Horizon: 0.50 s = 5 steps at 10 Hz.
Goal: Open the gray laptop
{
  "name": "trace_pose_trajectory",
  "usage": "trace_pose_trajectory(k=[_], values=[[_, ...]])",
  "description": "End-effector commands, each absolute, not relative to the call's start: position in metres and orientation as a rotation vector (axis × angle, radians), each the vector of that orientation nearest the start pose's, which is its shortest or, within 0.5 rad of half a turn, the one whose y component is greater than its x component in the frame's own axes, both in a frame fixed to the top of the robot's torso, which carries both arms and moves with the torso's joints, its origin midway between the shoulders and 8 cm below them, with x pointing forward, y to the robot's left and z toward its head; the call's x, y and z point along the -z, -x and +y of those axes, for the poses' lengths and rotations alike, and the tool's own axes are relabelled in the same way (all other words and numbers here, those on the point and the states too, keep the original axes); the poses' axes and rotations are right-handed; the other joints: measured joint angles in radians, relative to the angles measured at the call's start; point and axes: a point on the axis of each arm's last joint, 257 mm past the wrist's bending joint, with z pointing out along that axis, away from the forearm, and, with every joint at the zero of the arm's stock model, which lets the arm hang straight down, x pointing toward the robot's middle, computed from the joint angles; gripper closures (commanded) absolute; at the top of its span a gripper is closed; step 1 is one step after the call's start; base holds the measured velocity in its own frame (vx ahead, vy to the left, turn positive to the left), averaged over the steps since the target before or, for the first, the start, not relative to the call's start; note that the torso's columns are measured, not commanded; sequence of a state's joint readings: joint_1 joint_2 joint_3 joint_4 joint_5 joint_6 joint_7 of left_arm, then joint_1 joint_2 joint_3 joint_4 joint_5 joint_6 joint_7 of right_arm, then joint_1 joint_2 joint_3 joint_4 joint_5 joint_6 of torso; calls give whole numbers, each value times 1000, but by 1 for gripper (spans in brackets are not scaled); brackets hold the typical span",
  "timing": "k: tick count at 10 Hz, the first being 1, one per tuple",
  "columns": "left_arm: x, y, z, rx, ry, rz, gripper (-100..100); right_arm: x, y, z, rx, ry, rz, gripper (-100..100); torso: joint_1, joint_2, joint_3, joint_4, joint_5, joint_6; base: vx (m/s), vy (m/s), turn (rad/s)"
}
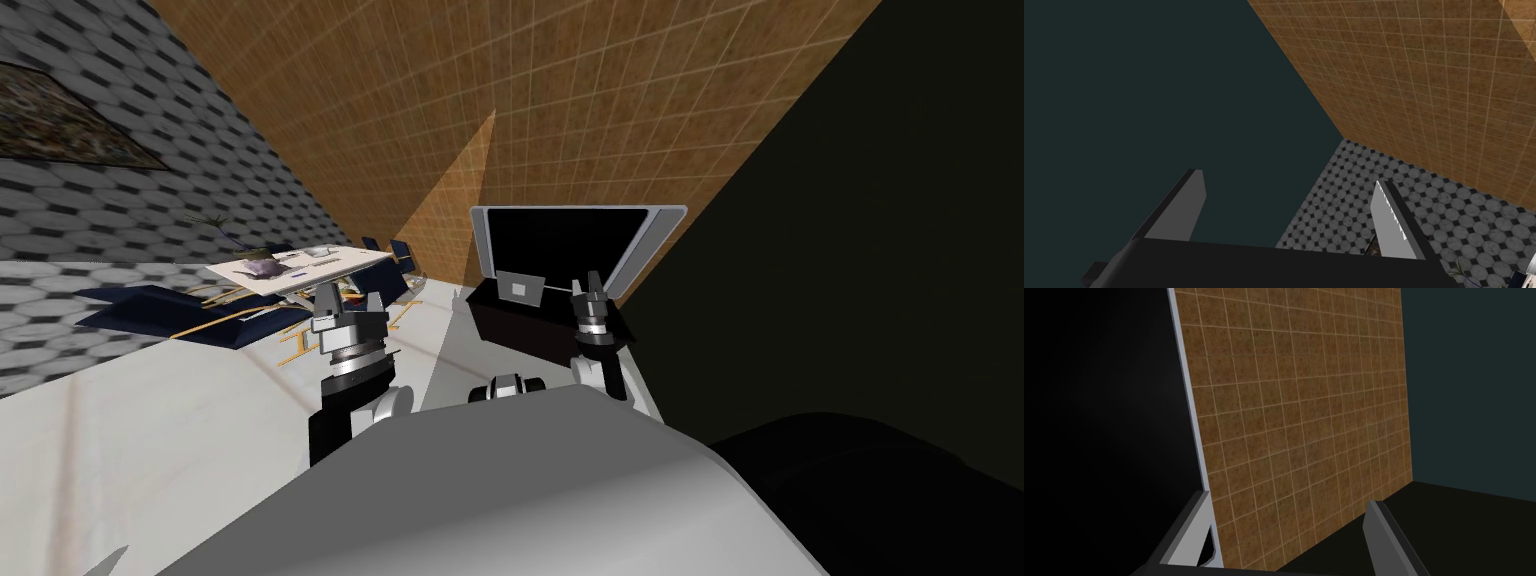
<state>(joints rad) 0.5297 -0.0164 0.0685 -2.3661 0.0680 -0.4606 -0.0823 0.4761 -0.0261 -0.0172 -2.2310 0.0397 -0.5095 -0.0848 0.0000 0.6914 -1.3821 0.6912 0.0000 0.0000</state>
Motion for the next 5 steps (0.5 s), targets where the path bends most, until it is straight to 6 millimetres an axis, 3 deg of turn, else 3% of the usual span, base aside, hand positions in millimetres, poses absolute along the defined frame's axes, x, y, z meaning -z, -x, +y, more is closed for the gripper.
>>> trace_pose_trajectory(k=[1, 5], values=[[-47, -324, 310, 1194, 653, 564, 0, -4, -360, -272, -1303, -621, 723, -100, 1, 33, -69, 33, 0, 0, 49, 40, -27], [-47, -324, 310, 1194, 653, 564, 0, 26, -380, -267, -1144, -542, 902, -100, 1, 45, -95, 46, 0, 0, 94, 88, -46]])
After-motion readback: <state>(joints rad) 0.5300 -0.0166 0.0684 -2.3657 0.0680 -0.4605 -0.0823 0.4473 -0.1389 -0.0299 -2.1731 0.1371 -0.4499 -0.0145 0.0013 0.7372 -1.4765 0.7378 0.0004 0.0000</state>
